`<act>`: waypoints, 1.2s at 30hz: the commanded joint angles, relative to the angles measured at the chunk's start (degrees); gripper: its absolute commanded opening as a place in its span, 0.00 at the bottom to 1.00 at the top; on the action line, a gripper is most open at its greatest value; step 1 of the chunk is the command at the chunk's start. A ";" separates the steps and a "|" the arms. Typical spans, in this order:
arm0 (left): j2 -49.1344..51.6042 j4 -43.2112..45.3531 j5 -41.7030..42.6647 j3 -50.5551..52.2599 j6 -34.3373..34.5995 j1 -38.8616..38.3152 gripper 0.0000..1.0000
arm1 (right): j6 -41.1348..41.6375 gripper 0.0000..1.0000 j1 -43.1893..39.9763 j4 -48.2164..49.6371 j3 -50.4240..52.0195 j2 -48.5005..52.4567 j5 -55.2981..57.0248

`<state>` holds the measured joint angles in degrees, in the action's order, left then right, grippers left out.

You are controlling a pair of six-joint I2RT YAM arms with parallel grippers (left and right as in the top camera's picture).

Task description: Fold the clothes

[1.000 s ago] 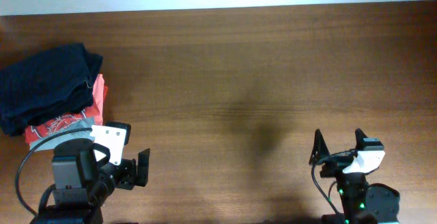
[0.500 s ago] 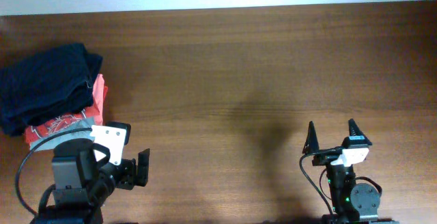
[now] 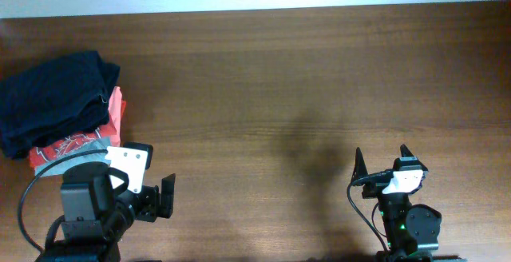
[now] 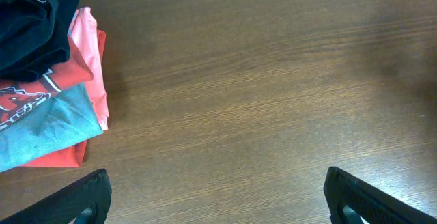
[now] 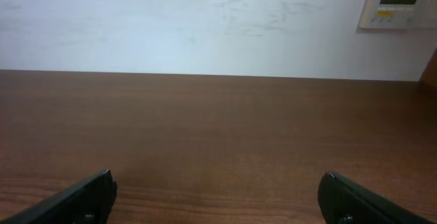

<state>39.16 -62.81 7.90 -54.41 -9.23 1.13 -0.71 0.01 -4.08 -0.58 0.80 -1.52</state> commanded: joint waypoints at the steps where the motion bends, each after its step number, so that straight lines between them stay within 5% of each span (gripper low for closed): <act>1: -0.28 0.13 -0.42 0.15 -0.76 0.04 0.99 | -0.37 0.99 -0.46 -0.24 0.26 -0.28 -0.37; 27: -5.44 -0.24 -3.45 0.63 -0.85 0.04 0.99 | -0.37 0.99 -0.46 -0.24 0.26 -0.28 -0.35; 33: -14.95 0.28 -3.45 7.89 -0.85 0.02 0.99 | -0.37 0.99 -0.46 -0.24 0.26 -0.28 -0.37; 36: -23.06 8.81 -3.41 17.84 -0.94 0.02 0.99 | -0.37 0.99 -0.46 -0.24 0.26 -0.28 -0.35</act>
<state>21.52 -59.44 5.10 -43.62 -9.41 1.13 -0.69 0.01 -4.08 -0.58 0.80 -1.52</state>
